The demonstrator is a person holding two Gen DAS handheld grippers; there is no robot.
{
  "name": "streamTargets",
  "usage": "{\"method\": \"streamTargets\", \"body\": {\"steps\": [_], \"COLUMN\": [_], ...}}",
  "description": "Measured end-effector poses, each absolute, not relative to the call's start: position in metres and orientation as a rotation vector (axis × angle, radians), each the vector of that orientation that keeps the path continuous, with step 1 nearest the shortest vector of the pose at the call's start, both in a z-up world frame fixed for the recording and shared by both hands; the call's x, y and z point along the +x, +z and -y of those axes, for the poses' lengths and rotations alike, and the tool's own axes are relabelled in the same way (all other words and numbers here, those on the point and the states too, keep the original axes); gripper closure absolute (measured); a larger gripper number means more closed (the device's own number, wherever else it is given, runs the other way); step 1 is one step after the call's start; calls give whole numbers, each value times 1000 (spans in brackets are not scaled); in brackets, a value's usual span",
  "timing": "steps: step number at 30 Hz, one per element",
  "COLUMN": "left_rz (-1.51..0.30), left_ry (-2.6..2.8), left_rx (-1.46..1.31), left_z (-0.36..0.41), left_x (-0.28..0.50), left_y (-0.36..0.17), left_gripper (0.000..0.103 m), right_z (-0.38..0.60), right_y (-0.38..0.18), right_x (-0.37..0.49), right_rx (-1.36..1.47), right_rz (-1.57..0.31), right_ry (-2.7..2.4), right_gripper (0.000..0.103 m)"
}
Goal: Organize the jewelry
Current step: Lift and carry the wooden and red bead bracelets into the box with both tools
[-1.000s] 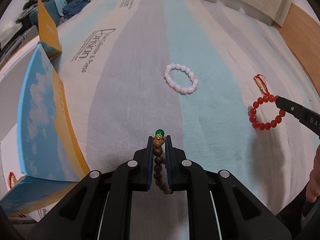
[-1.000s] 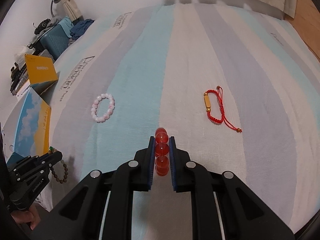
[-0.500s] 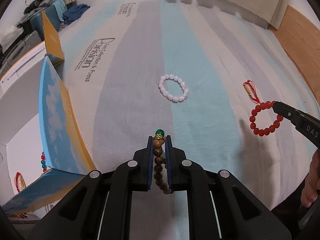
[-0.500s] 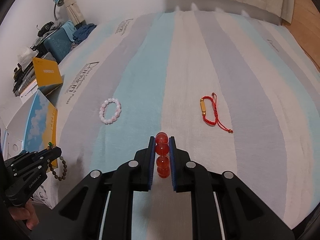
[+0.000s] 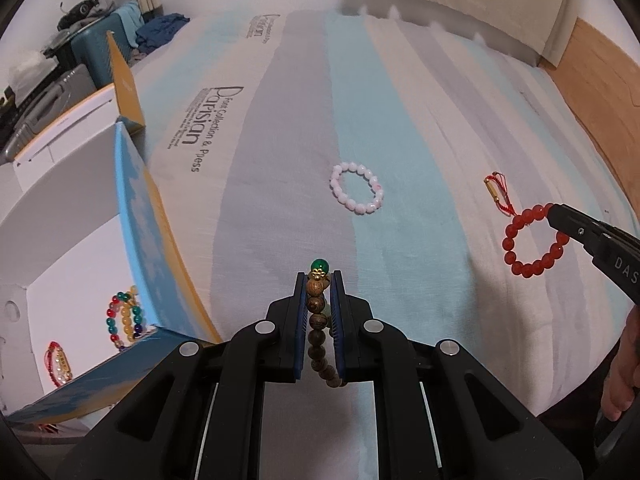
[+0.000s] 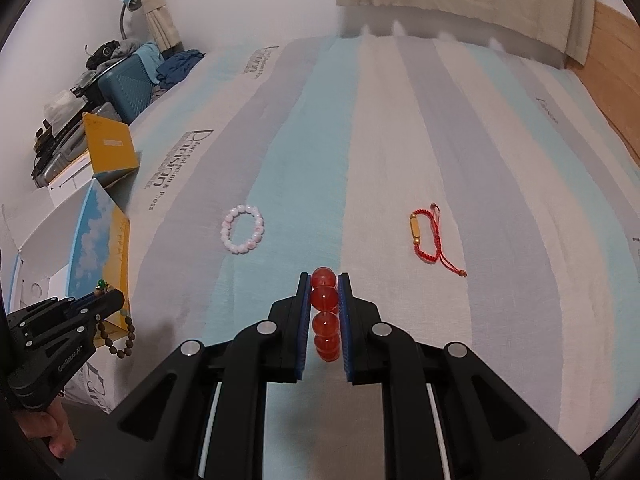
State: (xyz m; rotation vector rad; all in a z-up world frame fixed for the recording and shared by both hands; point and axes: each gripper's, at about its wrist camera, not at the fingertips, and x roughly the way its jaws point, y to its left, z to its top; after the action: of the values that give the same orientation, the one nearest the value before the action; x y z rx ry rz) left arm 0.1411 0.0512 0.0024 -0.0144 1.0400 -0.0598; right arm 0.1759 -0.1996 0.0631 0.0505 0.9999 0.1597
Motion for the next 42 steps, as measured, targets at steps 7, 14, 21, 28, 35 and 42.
{"method": "streamTargets", "body": {"steps": [7, 14, 21, 28, 35, 42], "left_rz": [-1020, -991, -968, -959, -953, -956], "left_ry": [-39, -15, 31, 104, 178, 231], "left_rx": [-33, -58, -77, -101, -134, -161], "left_z": [-71, -100, -139, -193, -247, -288], "left_x": [133, 124, 111, 89, 66, 48], "left_y": [18, 38, 54, 64, 70, 71], "left_gripper": [93, 93, 93, 93, 93, 93], "right_z": [176, 142, 98, 34, -31, -83], "right_y": [82, 103, 122, 137, 144, 149], "right_x": [174, 171, 164, 153, 139, 127], "right_rx": [30, -1, -31, -61, -94, -126], "right_rz": [-973, -945, -915, -888, -875, -867], "right_ry": [179, 213, 266, 351, 441, 509], "right_gripper": [90, 90, 90, 90, 91, 91]}}
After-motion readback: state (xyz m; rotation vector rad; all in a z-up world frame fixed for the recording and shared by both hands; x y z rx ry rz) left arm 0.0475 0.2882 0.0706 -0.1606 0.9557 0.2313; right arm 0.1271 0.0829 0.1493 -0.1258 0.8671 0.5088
